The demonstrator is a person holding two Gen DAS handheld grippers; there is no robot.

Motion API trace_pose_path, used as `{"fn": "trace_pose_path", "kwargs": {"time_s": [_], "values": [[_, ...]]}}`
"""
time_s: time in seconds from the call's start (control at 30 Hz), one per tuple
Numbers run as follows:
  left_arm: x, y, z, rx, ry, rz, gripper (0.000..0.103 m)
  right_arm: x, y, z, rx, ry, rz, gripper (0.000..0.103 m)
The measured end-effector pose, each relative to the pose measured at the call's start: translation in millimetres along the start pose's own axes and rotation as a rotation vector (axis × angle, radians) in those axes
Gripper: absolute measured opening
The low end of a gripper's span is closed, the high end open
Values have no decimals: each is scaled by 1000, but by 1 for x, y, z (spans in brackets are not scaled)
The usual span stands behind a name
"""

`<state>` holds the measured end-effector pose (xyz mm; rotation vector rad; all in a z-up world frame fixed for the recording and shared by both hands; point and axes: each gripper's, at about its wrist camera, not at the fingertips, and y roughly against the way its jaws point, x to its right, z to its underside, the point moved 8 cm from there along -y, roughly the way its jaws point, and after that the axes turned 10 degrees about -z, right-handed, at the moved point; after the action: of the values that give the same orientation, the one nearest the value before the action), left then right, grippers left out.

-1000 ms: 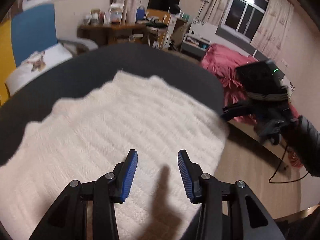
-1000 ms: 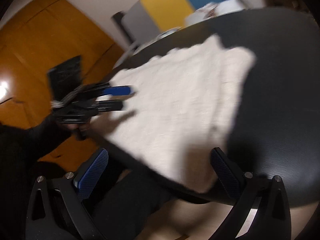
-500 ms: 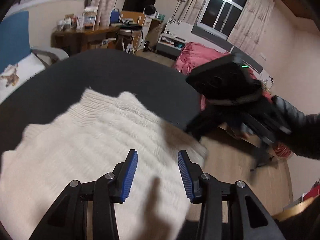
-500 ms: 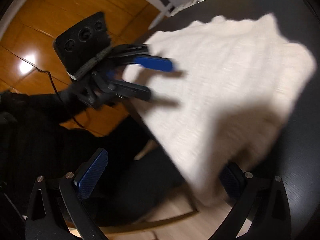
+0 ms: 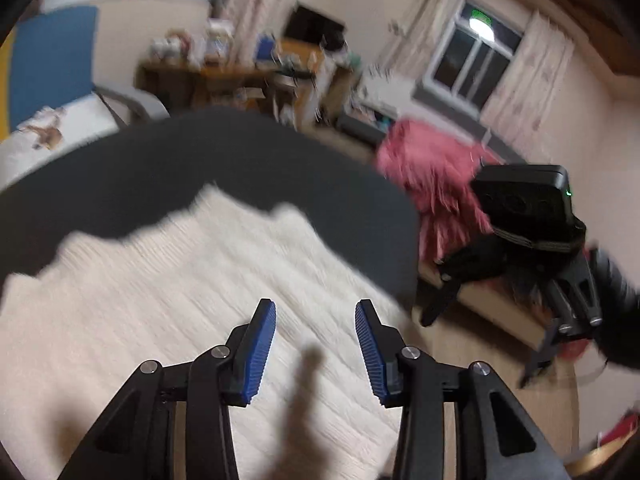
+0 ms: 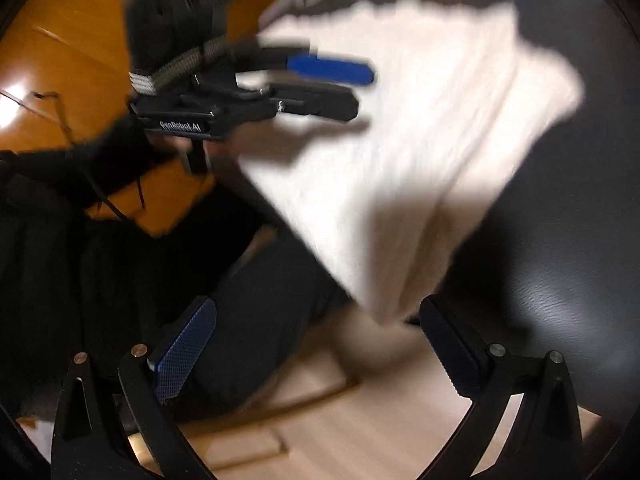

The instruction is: Fold clothes

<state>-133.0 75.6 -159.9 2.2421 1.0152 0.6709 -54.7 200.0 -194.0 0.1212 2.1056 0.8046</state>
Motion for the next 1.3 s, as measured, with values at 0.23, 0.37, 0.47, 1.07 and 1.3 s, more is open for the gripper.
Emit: {"fn": "trace_pose_path", "kwargs": {"time_s": [0.23, 0.37, 0.47, 1.07, 1.3], "values": [[-53, -18, 30, -78, 138, -122, 43, 3, -14, -31, 148, 103, 149, 103], [-48, -11, 27, -84, 151, -95, 43, 22, -26, -20, 124, 80, 196, 103], [-54, 4, 9, -35, 171, -52, 43, 22, -6, -39, 164, 32, 233, 103], [-128, -2, -6, -35, 195, -127, 44, 79, -43, -93, 136, 51, 496, 103], [-159, 1, 8, -138, 35, -208, 45, 34, -44, -139, 246, 94, 461, 103]]}}
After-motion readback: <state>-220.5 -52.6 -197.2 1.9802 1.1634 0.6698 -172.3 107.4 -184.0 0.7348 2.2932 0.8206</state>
